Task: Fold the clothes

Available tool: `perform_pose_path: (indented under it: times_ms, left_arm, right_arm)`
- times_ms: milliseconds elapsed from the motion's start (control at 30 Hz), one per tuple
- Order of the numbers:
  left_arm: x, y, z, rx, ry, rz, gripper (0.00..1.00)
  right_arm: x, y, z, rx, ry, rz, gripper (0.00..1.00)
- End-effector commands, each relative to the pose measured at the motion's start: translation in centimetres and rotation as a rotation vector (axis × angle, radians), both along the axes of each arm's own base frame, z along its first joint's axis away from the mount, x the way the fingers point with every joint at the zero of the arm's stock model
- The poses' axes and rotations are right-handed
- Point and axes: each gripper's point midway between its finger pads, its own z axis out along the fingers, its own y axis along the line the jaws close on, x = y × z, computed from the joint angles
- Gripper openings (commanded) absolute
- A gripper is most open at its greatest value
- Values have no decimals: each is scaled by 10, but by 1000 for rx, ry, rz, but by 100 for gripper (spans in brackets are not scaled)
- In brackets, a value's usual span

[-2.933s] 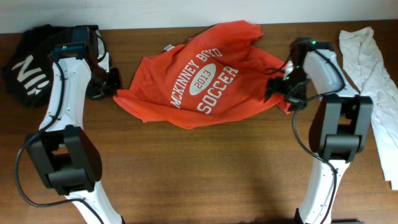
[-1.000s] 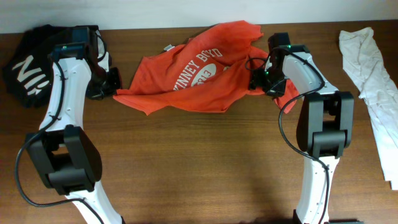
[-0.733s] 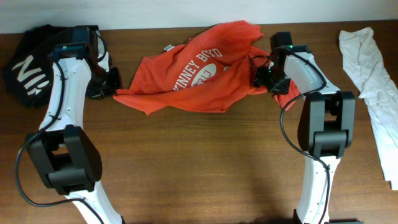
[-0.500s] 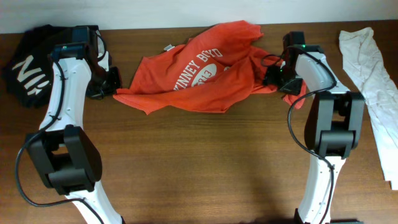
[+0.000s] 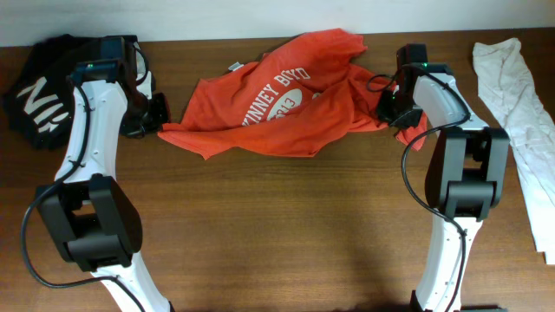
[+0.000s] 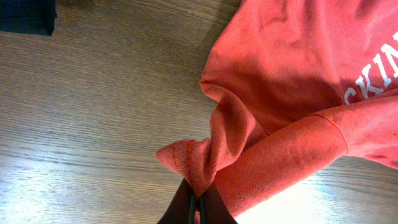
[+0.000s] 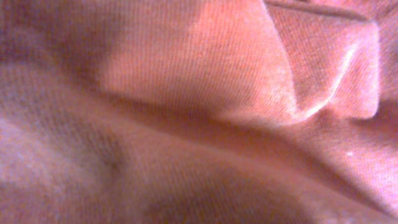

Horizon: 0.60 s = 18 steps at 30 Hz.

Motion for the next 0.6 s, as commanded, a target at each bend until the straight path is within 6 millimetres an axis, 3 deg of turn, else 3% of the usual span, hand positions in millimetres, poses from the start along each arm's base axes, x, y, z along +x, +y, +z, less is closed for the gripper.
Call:
perform_pose_path:
  times_ms: [0,33,100,200,233,333,367,433,567]
  left_arm:
    - [0,4,1,10,-5,13,1]
    - [0,4,1,10,-5,13,1]
    - [-1,3,1,1,1,12,1]
    - [-7,-7,10,-37,22,-1,1]
    - [-10,-9,21,-38,29,-5,1]
    - [-10,-15,59,-35,-7,-19,1]
    - [-9,-17,76,-33,-33,-24,1]
    - [-8,-22,110,-27,-97,-36,1]
    - [-23,-27,153,-28,-156,-32,1]
  right_arm:
    - [-11,-5,-15,-9,62,-10,9]
    - [-11,-5,-11,-3,66,-12,4]
    - [-11,-8,8,24,73,-23,4]
    - [-9,-16,50,55,64,-46,4]
    - [-10,-19,78,81,49,-57,4]
    - [-16,-26,136,102,10,-62,4]
    - [-24,-29,166,92,-10,-38,4]
    - [-38,-32,203,78,-31,-23,4]
    - [-49,-25,258,70,-159,25,4]
